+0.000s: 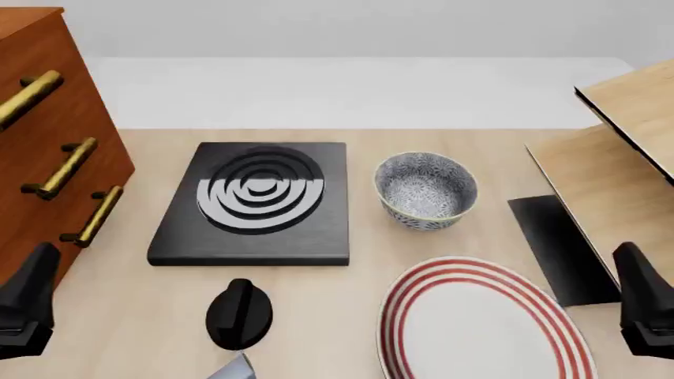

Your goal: Pick up the cream cheese and put it in the bowl.

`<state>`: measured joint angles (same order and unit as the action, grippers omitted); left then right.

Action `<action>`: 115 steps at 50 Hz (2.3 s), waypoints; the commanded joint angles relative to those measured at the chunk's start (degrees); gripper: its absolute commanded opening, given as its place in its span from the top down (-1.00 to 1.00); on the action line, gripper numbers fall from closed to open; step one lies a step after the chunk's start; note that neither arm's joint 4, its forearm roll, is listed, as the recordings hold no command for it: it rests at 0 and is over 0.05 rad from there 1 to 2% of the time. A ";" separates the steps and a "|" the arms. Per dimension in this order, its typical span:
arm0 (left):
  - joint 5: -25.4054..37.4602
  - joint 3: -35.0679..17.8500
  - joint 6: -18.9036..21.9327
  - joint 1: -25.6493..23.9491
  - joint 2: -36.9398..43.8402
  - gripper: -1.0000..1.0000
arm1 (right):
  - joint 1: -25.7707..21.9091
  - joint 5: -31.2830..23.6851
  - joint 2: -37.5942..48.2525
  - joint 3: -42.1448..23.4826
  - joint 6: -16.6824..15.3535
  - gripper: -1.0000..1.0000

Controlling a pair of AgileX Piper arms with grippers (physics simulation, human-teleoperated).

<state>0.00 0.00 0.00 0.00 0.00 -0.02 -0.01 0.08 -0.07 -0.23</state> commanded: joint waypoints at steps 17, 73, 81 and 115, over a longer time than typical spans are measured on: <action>0.00 0.00 0.00 0.00 0.00 -1.00 | -9.28 -4.00 2.24 -6.46 -8.61 -1.00; 0.00 0.00 0.00 0.00 0.00 -1.00 | -58.44 -16.37 36.23 -30.67 -21.42 -1.00; 0.00 0.00 0.00 0.00 0.00 -1.00 | -62.84 -13.56 42.59 -31.03 -20.36 -1.00; 0.00 0.00 0.00 0.00 0.00 -1.00 | -73.61 -6.18 65.87 -35.80 -14.12 -1.00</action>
<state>0.00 0.00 0.00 0.00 0.00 -71.85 -9.09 59.71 -34.90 -15.93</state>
